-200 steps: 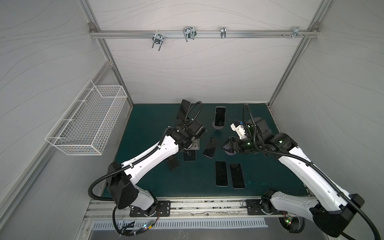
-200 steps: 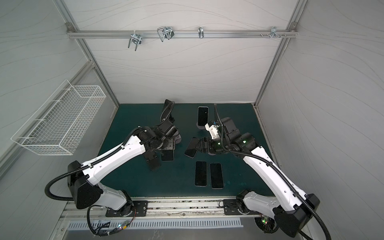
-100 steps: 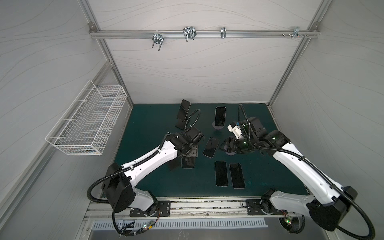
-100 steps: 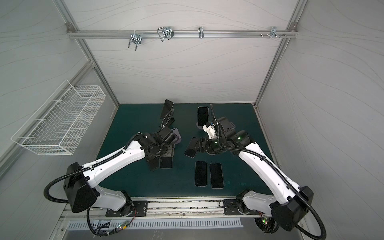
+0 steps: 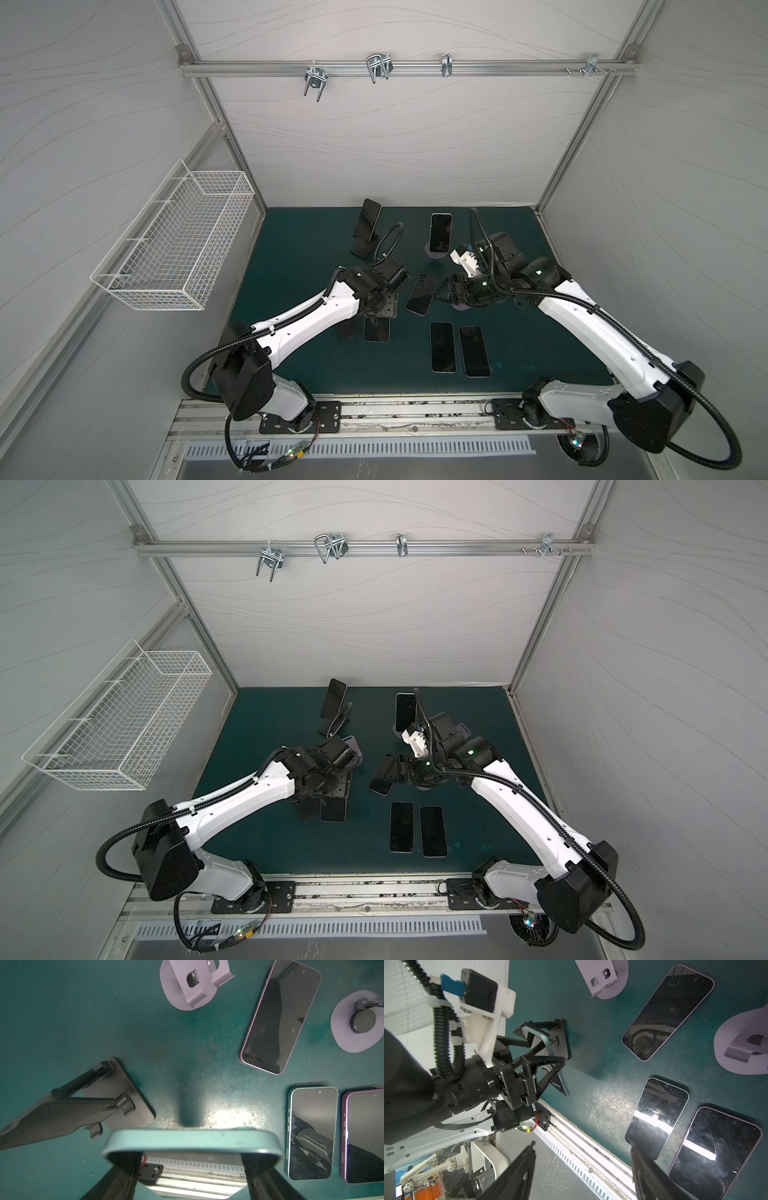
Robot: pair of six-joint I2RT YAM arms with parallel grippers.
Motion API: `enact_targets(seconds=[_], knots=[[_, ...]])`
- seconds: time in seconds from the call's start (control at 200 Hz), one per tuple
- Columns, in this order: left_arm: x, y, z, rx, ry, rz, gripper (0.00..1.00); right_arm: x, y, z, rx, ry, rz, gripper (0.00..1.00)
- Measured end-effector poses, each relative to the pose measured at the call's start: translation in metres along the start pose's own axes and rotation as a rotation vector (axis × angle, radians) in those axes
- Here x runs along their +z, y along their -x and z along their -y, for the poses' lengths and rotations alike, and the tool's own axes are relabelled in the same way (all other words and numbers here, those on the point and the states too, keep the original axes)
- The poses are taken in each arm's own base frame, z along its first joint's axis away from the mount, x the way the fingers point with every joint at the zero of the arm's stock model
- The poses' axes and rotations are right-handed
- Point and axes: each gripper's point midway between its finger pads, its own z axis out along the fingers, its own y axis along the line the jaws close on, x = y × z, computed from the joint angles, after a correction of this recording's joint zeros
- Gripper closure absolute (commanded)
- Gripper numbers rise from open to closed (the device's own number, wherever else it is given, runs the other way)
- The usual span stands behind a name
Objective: Remove the phone from the phone stand
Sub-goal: 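Carry the teal-edged phone toward the robot with the left gripper, then lower the teal-edged phone flat onto the mat beside the black stand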
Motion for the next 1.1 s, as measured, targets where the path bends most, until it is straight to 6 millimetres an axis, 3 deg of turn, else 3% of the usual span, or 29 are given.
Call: enact_targets(seconds=[0.43, 1.1], knots=[[0.019, -0.007, 0.003, 0.042, 0.037, -0.075, 0.4, -0.003, 0.003, -0.003, -0.007, 0.005, 0.01, 0.27], [0.028, -0.022, 0.008, 0.05, 0.022, -0.163, 0.4, -0.004, -0.007, 0.002, -0.002, 0.0, 0.018, 0.27]])
